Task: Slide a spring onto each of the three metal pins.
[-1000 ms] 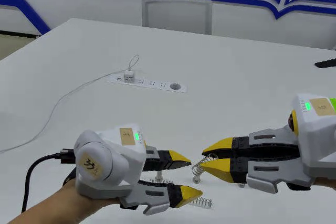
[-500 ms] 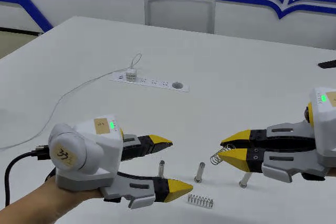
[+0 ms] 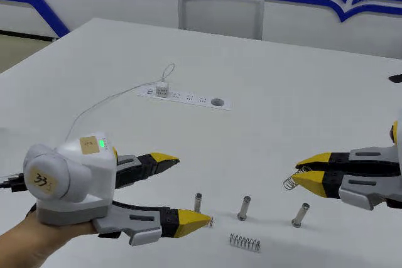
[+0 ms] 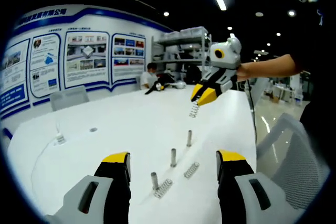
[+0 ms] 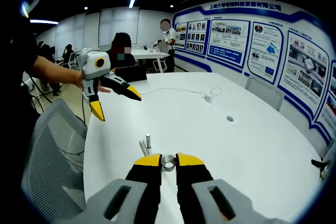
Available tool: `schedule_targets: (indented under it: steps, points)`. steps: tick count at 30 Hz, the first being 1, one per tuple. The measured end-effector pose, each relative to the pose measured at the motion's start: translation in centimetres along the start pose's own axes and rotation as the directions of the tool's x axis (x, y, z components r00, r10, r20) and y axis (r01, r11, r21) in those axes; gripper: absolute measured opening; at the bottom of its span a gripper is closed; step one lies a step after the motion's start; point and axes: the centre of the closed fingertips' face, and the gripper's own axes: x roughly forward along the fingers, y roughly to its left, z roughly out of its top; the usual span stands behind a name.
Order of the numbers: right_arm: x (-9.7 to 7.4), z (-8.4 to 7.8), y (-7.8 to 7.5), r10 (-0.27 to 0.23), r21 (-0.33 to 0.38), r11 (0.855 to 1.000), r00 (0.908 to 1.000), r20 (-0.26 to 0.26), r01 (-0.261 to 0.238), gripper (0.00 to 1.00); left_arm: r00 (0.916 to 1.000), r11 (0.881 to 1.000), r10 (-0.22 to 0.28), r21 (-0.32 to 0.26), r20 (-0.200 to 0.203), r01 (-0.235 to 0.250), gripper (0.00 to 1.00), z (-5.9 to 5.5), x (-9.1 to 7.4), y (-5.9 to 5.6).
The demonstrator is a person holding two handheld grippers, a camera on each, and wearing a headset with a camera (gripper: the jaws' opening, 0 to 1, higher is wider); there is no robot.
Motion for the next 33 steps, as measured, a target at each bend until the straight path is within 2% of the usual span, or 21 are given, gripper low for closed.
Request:
schedule_targets:
  steps: [7, 12, 15, 22, 28, 33]
  points:
    - [-0.6, -1.6, -2.4, -0.068, 0.048, 0.996, 0.9967, -0.044, 0.07, 0.1, 0.9985, 0.998, 0.054, -0.018, 0.003, -0.054, 0.73, 0.1, -1.2, 1.6]
    - [-0.6, -2.5, -3.3, -0.092, 0.062, 0.993, 0.9925, -0.08, 0.097, 0.1, 0.996, 0.995, 0.089, -0.035, 0.009, -0.088, 0.78, 0.1, -1.9, 2.6]
    - [-0.4, -3.5, -3.5, -0.101, 0.076, 0.991, 0.9887, -0.111, 0.109, 0.1, 0.9949, 0.994, 0.1, -0.043, 0.011, -0.1, 0.82, 0.1, -2.0, 2.8]
    - [0.1, -5.5, -4.1, -0.134, 0.129, 0.979, 0.9766, -0.168, 0.157, 0.1, 0.9924, 0.991, 0.123, -0.046, -0.013, -0.123, 0.92, -0.5, -2.2, 3.0]
    - [0.5, -6.2, -4.3, -0.138, 0.158, 0.973, 0.9714, -0.194, 0.169, 0.1, 0.9901, 0.987, 0.139, -0.074, -0.023, -0.14, 0.92, -1.1, -2.3, 3.1]
    - [0.7, -7.0, -4.4, -0.138, 0.177, 0.968, 0.9661, -0.218, 0.178, 0.1, 0.9893, 0.986, 0.144, -0.084, -0.023, -0.145, 0.92, -1.2, -2.4, 3.0]
